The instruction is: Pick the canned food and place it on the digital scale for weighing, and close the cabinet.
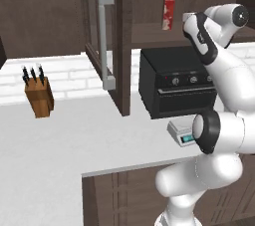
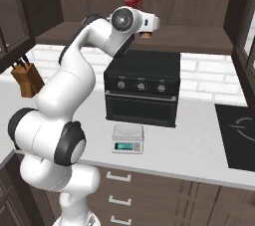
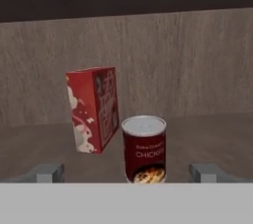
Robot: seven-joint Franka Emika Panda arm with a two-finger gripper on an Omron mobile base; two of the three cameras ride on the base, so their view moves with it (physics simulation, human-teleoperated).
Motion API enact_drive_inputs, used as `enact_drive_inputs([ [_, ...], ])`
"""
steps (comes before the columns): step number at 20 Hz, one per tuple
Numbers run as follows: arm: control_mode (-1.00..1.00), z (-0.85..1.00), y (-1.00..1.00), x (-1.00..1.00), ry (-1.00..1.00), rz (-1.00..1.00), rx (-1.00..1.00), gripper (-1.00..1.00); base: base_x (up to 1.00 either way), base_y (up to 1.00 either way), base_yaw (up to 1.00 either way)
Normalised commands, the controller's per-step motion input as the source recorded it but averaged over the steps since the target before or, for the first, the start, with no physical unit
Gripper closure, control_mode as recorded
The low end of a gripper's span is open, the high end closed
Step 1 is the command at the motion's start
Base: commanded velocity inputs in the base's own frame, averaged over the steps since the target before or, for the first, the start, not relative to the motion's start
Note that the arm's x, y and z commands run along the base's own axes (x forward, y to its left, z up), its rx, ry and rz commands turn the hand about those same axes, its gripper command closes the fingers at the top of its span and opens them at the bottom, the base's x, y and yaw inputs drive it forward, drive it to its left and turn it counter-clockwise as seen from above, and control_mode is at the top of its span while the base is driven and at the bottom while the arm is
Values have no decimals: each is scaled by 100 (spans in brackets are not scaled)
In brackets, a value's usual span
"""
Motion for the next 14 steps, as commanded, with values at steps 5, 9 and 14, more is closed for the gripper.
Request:
enact_drive_inputs([
  [5, -100, -2, -10, 34, 0, 0, 0, -100, 0, 0, 0],
  [9, -100, -2, -19, 23, 0, 0, 0, -100, 0, 0, 0],
  [14, -100, -11, -9, 19, 0, 0, 0, -100, 0, 0, 0],
])
